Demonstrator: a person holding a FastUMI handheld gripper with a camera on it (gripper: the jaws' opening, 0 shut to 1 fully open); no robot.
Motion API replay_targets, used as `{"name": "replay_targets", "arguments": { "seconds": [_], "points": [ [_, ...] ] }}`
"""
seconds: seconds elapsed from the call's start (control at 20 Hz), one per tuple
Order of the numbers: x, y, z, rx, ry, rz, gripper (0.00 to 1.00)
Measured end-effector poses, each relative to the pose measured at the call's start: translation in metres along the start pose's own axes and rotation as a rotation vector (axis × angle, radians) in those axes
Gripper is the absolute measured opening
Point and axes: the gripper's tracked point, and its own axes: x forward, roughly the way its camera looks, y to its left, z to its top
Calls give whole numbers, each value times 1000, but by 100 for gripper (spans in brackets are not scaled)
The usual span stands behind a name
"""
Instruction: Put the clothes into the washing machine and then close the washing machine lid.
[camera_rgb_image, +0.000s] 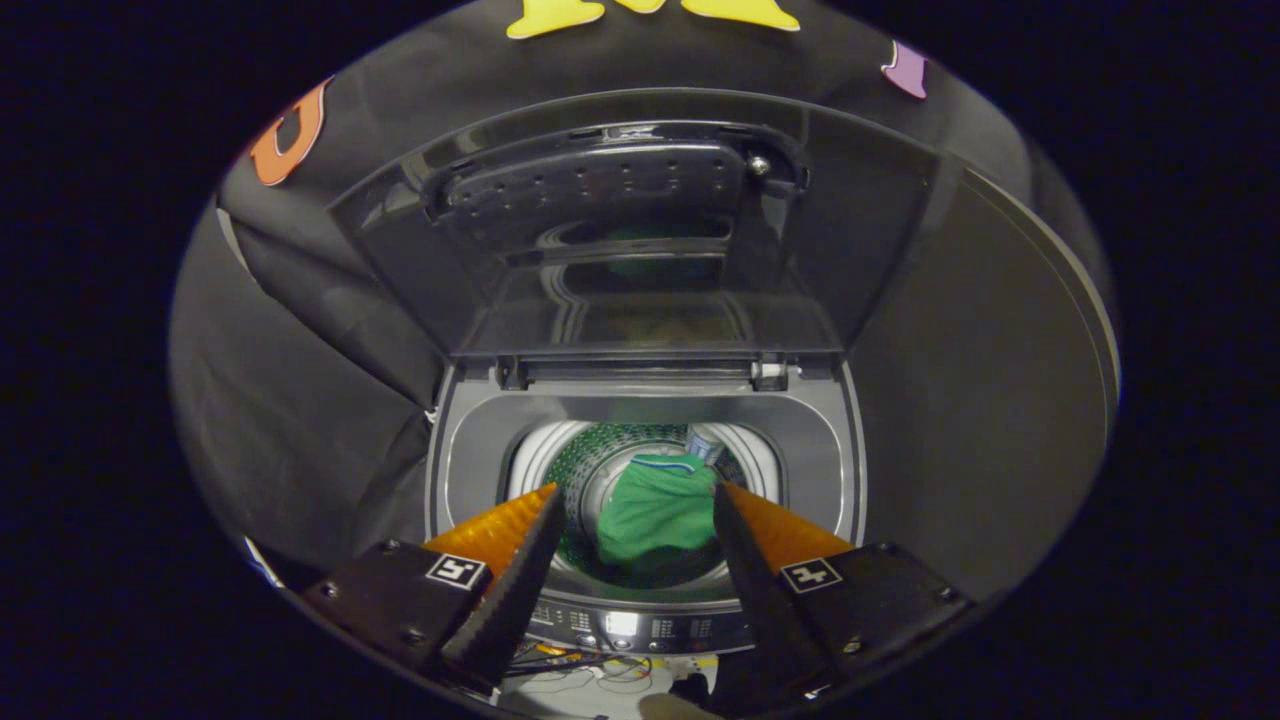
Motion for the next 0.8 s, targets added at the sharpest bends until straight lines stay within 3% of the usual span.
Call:
{"name": "replay_targets", "arguments": {
  "seconds": [0.35, 0.8],
  "points": [
    [-6, -1, -15, -10, 7, 14, 89],
    [-40, -2, -9, -76, -102, 22, 90]
  ]
}}
